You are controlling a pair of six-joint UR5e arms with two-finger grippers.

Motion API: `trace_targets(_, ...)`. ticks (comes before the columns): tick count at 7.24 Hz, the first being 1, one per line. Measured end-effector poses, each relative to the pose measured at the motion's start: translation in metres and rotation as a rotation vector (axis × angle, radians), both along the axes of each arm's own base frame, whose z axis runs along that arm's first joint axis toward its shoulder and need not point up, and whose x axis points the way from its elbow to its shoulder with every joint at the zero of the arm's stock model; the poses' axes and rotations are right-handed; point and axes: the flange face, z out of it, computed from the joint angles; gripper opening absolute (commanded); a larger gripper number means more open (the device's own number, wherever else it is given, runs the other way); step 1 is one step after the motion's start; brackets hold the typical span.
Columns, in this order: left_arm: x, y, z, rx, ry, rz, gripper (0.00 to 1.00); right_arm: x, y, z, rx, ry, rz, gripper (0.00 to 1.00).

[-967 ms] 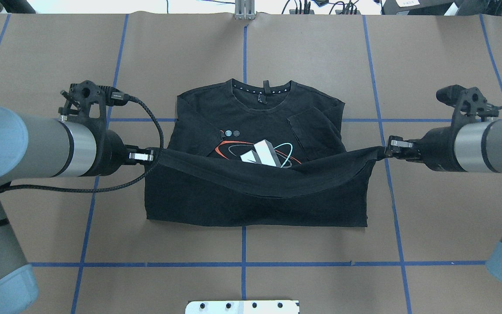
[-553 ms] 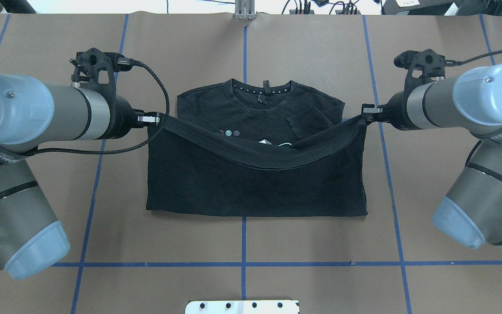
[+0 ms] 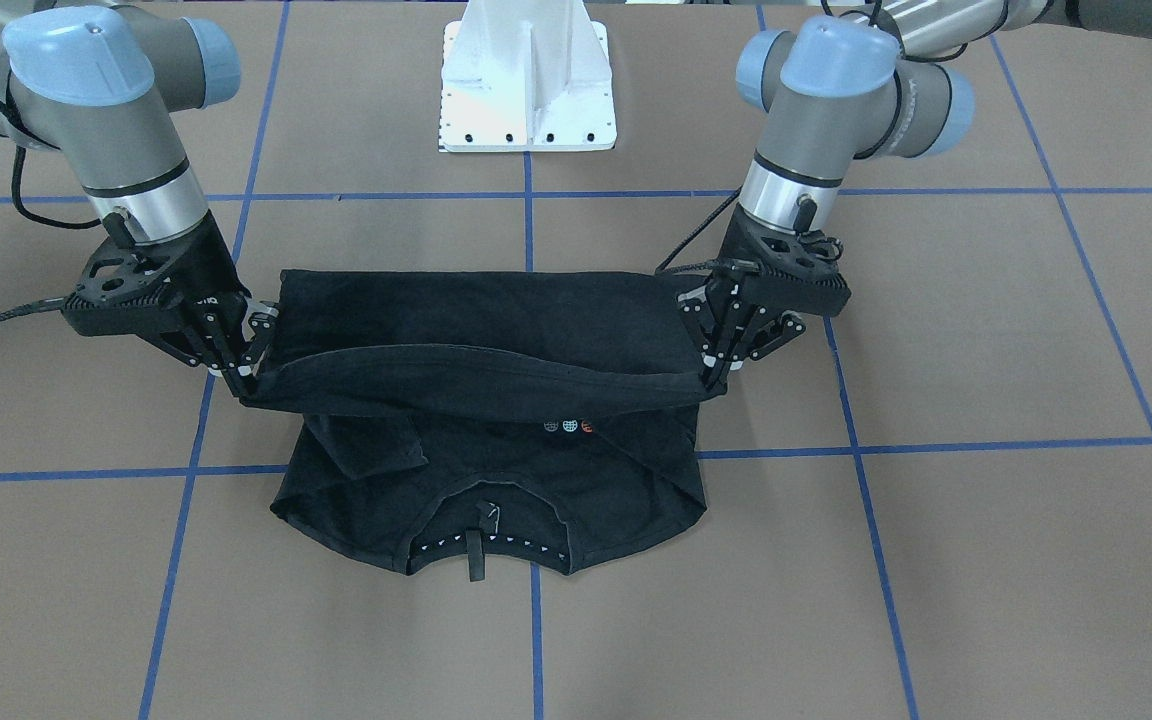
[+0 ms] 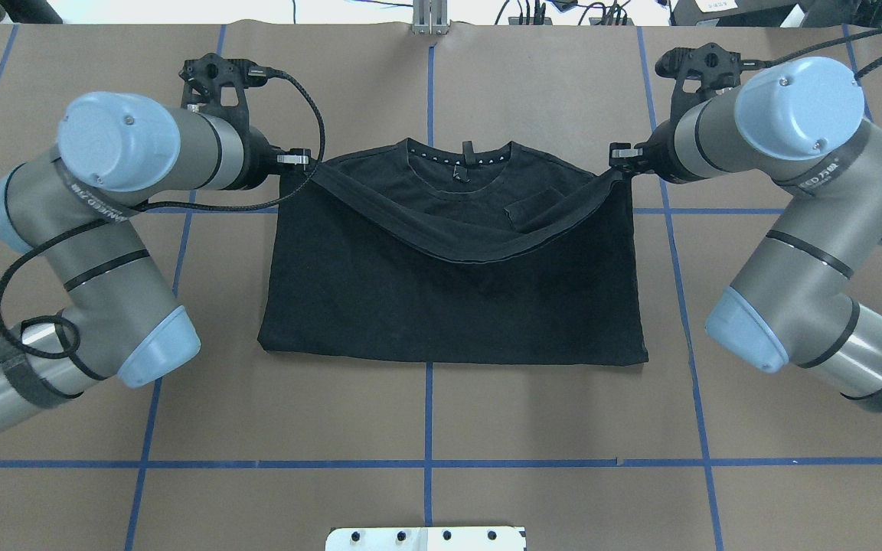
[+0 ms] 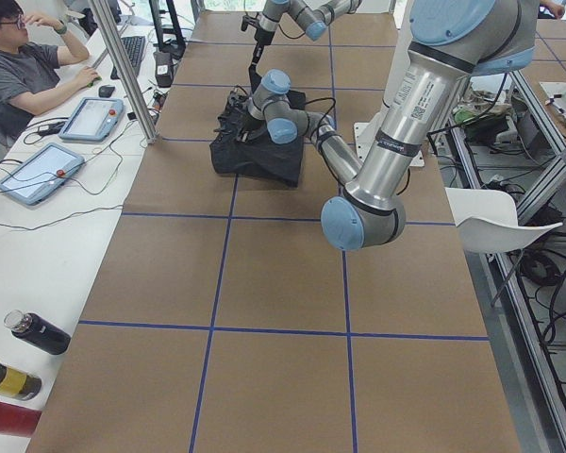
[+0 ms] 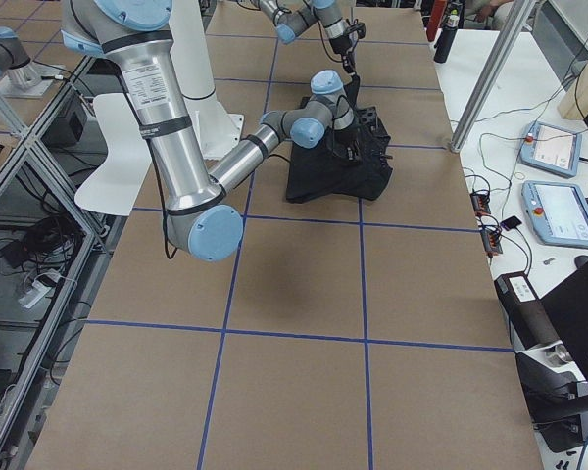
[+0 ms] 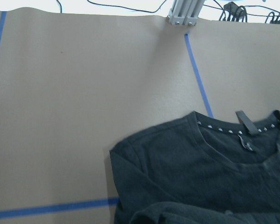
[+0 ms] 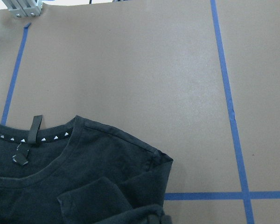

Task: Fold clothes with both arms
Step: 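Lay the hem down near the collar with both grippers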

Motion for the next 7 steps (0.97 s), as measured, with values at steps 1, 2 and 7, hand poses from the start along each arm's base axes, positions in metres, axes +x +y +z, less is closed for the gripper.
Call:
trace_targets(1, 0.01, -0.022, 0.006, -0.002, -0.023, -0.032, 0.0, -0.004, -0.014, 0.004, -0.012, 0.013, 0.012, 0.0)
trace_targets(2, 0.025, -0.041, 0.012, -0.006, -0.051, -0.052, 0.0, -0.011, -0.027, 0.014, -0.03, 0.03, 0.019, 0.0)
trace_targets(7, 0.06, -0.084, 0.066, 0.031, -0.184, -0.041, 0.0, -0.026, -0.056, 0.071, -0.091, 0.136, 0.054, 0.0)
